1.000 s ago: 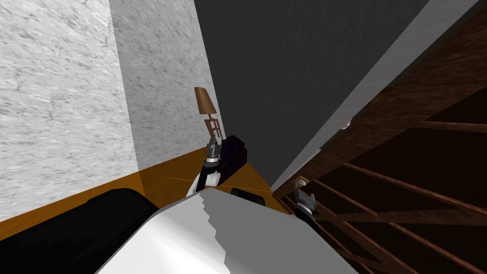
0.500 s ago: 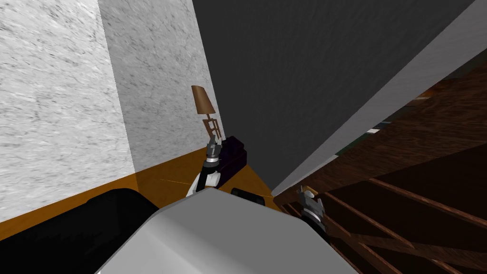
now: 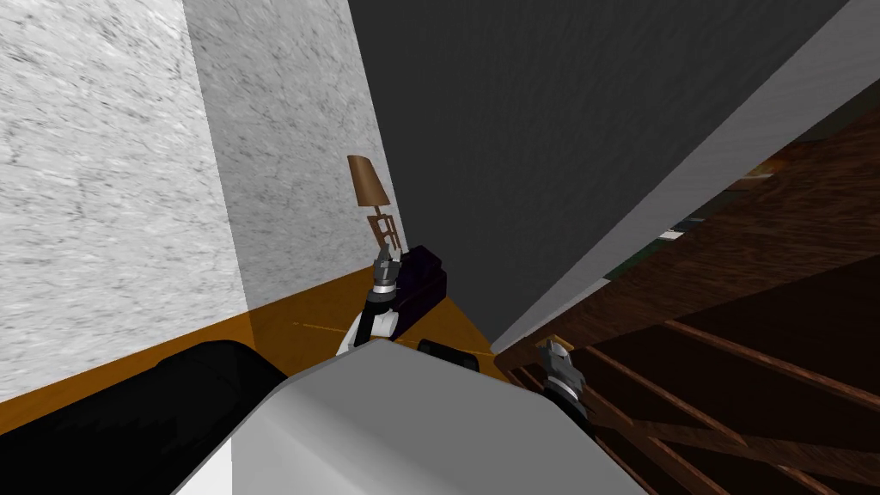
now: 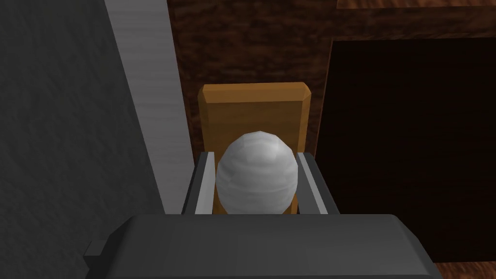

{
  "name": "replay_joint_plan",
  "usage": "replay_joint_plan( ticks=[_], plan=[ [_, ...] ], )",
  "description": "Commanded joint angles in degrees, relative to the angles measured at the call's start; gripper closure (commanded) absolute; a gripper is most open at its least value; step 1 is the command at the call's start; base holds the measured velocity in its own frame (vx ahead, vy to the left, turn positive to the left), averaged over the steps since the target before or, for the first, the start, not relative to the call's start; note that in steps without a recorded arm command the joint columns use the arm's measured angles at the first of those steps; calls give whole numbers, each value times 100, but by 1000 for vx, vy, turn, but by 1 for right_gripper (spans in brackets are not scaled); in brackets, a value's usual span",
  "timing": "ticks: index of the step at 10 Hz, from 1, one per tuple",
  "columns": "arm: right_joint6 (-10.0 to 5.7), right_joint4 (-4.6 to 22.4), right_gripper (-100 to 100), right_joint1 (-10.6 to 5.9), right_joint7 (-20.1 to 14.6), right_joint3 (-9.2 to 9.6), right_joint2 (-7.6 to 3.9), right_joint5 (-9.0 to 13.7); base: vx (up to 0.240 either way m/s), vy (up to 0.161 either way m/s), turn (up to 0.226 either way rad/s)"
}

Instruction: Pull the door open

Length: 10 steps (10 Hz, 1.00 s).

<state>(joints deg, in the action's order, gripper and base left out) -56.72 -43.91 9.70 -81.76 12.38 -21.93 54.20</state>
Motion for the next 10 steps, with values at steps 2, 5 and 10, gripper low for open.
replay_joint_plan(
  ticks=[2, 5, 10],
  plan=[
    [3, -62, 100, 28, -69, 101, -48, -50, -70, 2, 30],
    [7, -180, 100, 79, -201, 291, -140, -145, -228, 6, 66],
    [27, -333, 100, 146, -393, 579, -276, -288, -223, 33, 49]
  ],
)
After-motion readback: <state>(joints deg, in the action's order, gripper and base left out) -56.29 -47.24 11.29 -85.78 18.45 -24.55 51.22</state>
